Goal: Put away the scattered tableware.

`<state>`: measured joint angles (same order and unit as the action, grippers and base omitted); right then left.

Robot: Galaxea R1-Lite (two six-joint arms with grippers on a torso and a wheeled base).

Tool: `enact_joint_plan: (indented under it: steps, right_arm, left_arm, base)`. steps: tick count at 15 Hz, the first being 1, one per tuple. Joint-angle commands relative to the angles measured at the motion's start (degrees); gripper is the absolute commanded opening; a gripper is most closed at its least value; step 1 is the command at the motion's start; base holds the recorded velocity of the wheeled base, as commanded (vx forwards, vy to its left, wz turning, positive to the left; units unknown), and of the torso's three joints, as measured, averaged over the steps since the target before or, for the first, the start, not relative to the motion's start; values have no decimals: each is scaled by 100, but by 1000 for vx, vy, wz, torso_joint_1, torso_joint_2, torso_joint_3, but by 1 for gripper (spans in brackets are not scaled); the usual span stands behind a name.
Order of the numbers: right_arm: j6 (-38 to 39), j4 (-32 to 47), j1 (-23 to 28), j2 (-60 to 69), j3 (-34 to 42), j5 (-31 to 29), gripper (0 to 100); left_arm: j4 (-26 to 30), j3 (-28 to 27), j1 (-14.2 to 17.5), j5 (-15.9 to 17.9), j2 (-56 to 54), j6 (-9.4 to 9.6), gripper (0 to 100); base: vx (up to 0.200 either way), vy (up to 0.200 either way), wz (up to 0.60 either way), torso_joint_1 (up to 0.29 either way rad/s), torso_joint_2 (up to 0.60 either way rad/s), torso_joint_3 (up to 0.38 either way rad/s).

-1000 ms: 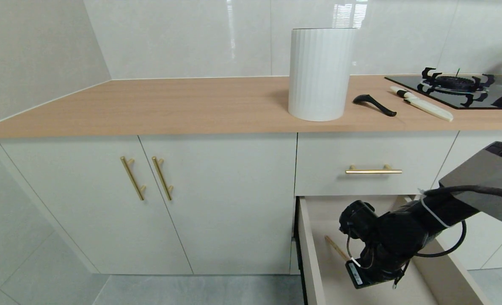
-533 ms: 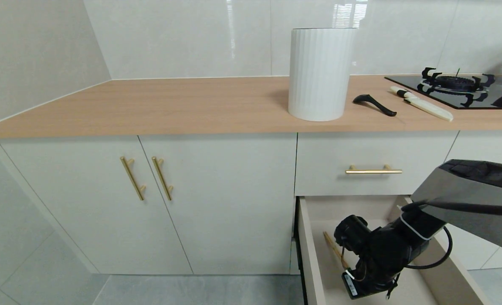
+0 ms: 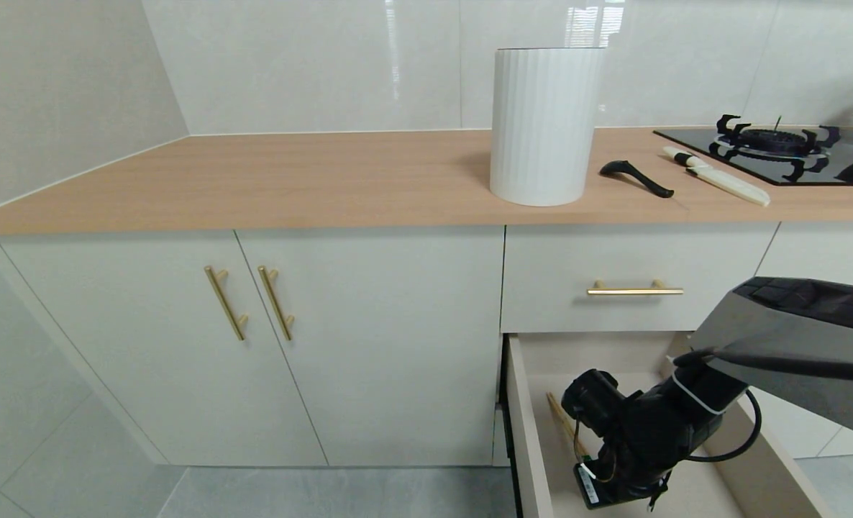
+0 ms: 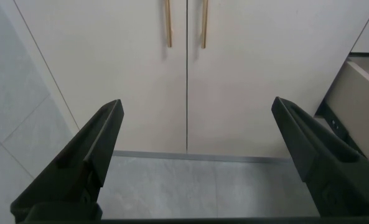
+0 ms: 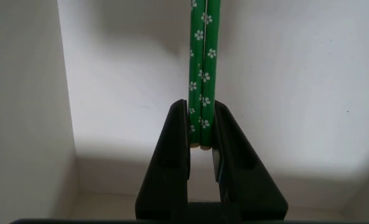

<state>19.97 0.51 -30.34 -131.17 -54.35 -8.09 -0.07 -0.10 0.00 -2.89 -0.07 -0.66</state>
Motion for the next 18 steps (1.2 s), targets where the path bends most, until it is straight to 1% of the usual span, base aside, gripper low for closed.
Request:
enact_joint_plan:
  steps: [1,2,9,11,14,16,17,18]
  right_arm:
    - [-2,-16,-7,4,3,1,0]
    - [-2,-16,-7,4,3,1,100]
    - [-2,-16,-7,74,47,10,100]
    - [-28,-42,20,619,179,-43,100]
    - [-230,-25,398,1700,363,-175,100]
    - [-670,-7,890,2509,398,-280,100]
    - [-749,-7,1004,2684,407,-280,100]
    - [-1048,-7,1312,3221,442,-245,100]
  left_arm:
    - [-1,1,0,-1,7,-4,100]
    - [-1,1,0,-1,7,-4,100]
    - [-1,1,0,-1,7,-4,100]
    - [-1,1,0,-1,7,-4,100]
    - [-1,1,0,-1,7,-4,100]
    - [-1,1,0,-1,7,-4,100]
    - [-1,1,0,-1,7,-4,100]
    - [-1,1,0,-1,7,-4,100]
  base:
    - [0,0,0,0,0,0]
    - [0,0,0,0,0,0]
    - [0,0,0,0,0,0]
    - [0,0,0,0,0,0]
    - [0,0,0,0,0,0]
    - [0,0,0,0,0,0]
    - [0,0,0,0,0,0]
    - [0,0,0,0,0,0]
